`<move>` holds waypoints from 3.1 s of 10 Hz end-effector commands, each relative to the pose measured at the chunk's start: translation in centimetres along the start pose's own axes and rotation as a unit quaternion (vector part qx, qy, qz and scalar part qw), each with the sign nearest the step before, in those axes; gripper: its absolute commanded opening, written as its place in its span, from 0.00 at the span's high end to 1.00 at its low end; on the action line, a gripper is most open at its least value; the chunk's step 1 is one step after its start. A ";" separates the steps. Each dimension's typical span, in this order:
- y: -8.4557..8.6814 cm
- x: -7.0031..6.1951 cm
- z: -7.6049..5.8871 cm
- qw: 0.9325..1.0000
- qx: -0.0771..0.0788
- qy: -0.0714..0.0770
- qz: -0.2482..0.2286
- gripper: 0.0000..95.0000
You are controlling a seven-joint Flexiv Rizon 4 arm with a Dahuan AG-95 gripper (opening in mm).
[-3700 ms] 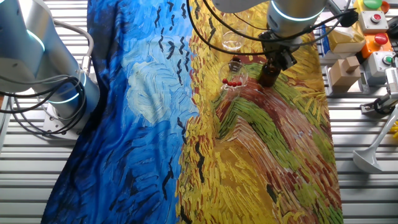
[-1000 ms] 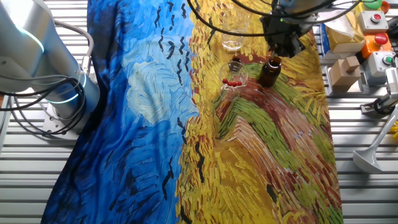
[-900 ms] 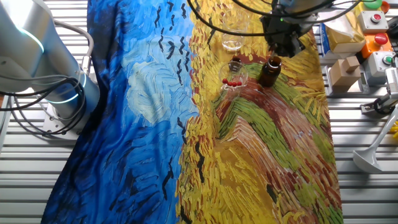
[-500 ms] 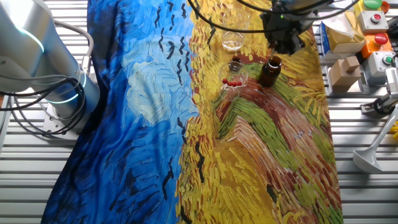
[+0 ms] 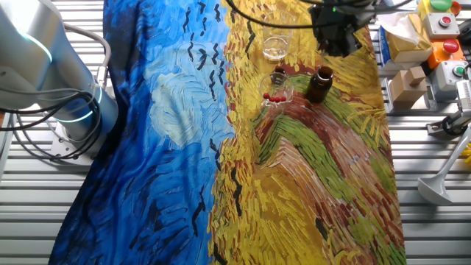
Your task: Transfer liquid using a dropper
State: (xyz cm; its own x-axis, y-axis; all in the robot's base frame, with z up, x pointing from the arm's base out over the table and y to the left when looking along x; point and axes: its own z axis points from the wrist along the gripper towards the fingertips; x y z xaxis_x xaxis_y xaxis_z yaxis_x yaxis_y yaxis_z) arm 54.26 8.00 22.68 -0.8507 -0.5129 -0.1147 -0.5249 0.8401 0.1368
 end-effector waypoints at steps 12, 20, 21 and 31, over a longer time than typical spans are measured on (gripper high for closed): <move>4.4 -0.5 1.9 0.999 0.001 0.011 0.034 1.00; 6.1 -0.8 2.3 0.999 -0.002 0.021 0.030 1.00; 6.1 -0.7 2.3 0.999 -0.002 0.021 0.027 1.00; 6.0 -0.4 2.5 0.999 -0.020 0.032 -0.007 1.00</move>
State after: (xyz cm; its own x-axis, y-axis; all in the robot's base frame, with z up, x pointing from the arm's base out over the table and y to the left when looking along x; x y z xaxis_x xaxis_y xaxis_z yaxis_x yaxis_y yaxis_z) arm 51.72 13.78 21.09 -0.8410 -0.5383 -0.0538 -0.5385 0.8234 0.1788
